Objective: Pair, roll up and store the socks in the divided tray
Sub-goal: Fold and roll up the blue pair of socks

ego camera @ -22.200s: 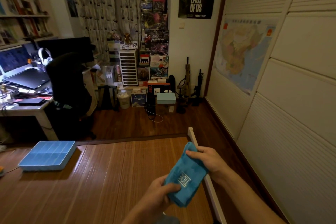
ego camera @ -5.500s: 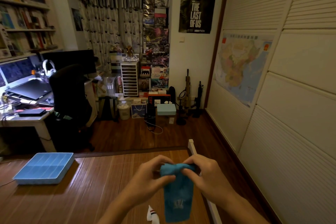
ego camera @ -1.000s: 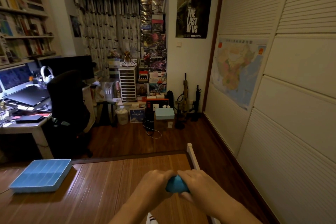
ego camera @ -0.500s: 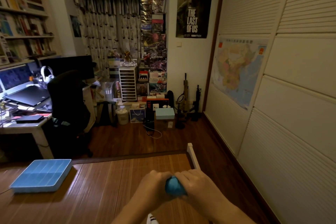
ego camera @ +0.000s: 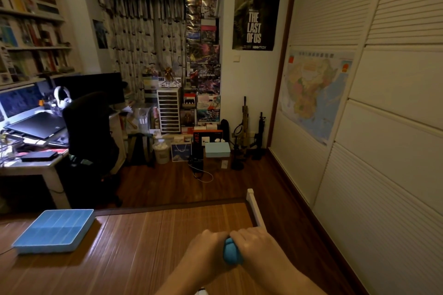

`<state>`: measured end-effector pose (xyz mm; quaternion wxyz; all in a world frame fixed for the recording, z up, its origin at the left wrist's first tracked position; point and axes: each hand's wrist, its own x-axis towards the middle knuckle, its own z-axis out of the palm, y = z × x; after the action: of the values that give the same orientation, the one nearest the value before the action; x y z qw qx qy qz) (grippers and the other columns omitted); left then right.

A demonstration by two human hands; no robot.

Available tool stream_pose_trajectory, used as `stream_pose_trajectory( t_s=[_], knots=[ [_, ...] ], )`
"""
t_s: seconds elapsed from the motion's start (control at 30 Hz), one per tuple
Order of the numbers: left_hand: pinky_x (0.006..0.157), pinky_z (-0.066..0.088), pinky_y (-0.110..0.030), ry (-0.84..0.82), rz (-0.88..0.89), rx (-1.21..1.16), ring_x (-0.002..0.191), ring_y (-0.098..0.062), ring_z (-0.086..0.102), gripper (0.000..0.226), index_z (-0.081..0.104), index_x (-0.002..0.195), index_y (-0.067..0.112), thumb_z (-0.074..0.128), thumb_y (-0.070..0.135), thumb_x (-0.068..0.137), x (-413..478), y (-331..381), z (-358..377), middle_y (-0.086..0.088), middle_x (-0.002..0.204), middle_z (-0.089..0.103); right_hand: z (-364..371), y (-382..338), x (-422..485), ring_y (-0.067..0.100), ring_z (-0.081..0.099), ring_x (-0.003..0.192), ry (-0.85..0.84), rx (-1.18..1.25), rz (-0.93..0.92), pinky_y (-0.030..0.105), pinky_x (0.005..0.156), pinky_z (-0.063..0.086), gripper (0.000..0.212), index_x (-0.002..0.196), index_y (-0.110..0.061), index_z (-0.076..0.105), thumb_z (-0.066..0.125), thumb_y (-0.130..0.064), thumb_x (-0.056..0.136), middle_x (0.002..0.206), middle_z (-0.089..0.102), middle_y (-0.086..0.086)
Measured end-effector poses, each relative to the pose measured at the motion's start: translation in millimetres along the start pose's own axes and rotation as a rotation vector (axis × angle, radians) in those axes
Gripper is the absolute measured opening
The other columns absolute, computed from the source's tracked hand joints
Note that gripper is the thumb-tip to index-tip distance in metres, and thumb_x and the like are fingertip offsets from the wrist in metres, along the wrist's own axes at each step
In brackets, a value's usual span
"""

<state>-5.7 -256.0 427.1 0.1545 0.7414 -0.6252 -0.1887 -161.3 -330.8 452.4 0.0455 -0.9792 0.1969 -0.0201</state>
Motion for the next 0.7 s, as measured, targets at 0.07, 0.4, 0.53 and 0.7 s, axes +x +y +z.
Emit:
stream_pose_trajectory(
  t_s=[0.07, 0.4, 0.53, 0.7],
  knots=[
    [0.106, 0.043, -0.027, 0.053, 0.029, 0.155, 0.121, -0.010, 0.059, 0.044, 0.049, 0.138, 0.028, 0.064, 0.035, 0.097, -1.0, 3.9, 6.5, 0.005, 0.135, 0.062, -0.3, 2.3, 2.6, 0.017, 0.049, 0.128, -0.020, 0.046, 0.039, 0.036, 0.114, 0.035, 0.049, 0.140, -0.021, 0.045, 0.065, -0.025, 0.095, 0.139, 0.053, 0.000],
    [0.100, 0.054, -0.030, -0.073, -0.011, -0.052, 0.111, -0.009, 0.064, 0.046, 0.058, 0.129, 0.026, 0.077, 0.031, 0.087, -2.3, 4.4, 1.5, 0.005, 0.126, 0.067, 13.8, 8.9, 0.8, 0.016, 0.058, 0.119, 0.039, -0.074, -0.028, 0.033, 0.112, 0.034, 0.033, 0.133, -0.017, 0.051, 0.050, -0.031, 0.103, 0.130, 0.062, 0.003],
    [0.101, 0.048, -0.031, -0.077, -0.035, 0.166, 0.117, -0.015, 0.062, 0.046, 0.051, 0.136, 0.025, 0.069, 0.029, 0.094, 3.5, 6.1, 4.3, 0.000, 0.131, 0.064, 9.6, 2.5, -0.9, 0.015, 0.053, 0.121, 0.033, 0.043, 0.034, 0.032, 0.108, 0.036, 0.041, 0.133, -0.023, 0.047, 0.062, -0.027, 0.095, 0.133, 0.056, -0.002],
    [0.096, 0.038, -0.022, 0.134, 0.084, 0.258, 0.112, -0.010, 0.059, 0.036, 0.051, 0.134, 0.024, 0.057, 0.035, 0.101, -3.3, 8.7, 14.3, 0.003, 0.130, 0.063, 7.1, -0.5, -1.8, 0.014, 0.055, 0.120, 0.063, 0.140, 0.100, 0.030, 0.106, 0.041, 0.042, 0.132, -0.022, 0.047, 0.065, -0.025, 0.094, 0.133, 0.055, -0.003]
  ],
)
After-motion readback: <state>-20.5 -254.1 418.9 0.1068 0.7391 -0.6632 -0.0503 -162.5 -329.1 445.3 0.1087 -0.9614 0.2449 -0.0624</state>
